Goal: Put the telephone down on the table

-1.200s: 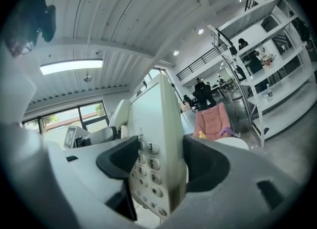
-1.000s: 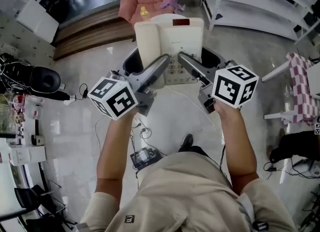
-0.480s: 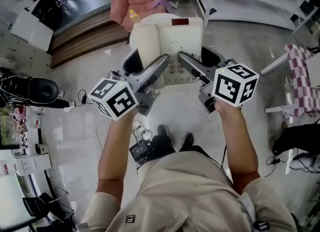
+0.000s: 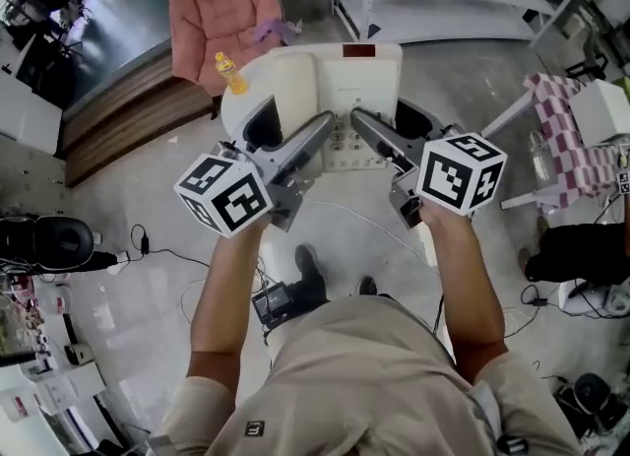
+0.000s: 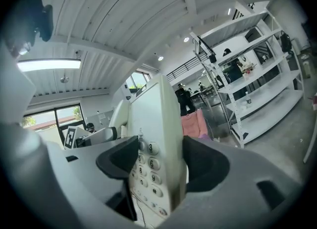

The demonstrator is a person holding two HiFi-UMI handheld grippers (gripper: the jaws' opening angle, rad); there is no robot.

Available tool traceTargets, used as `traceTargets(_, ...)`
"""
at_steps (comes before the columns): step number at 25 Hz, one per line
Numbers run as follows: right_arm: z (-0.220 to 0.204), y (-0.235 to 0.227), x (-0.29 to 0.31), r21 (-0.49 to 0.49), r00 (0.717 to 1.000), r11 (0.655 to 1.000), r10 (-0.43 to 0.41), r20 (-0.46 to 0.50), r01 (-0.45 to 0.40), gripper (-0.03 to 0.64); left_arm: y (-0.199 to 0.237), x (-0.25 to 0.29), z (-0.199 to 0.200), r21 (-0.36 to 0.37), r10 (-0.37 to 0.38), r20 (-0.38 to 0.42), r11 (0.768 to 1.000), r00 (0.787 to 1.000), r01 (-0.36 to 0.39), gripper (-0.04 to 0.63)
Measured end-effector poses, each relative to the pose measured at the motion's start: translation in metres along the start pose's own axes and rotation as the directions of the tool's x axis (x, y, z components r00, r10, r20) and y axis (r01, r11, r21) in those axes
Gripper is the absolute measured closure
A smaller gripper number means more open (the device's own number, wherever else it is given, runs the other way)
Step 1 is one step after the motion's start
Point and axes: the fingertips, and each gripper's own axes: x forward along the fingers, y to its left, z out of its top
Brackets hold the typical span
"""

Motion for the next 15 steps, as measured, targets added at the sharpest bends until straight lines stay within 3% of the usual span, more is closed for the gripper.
traceTargets(8,0.02,0.0,0.042,0.001,0.995,0.995,-0.095,0.041,0.095,0.348,0.045,0.012,0.028,-0.002,-0.119,-0.009,0.993,0.993,0.119,0.219)
traceTargets(15,0.026,0.003,0.069,-0.001,0.987,0.989,-0.147,0.057,0.148,0.348,0.072,0.014,0.04,-0.007,-0.171,-0.025,0.985,0.985,0.171,0.219)
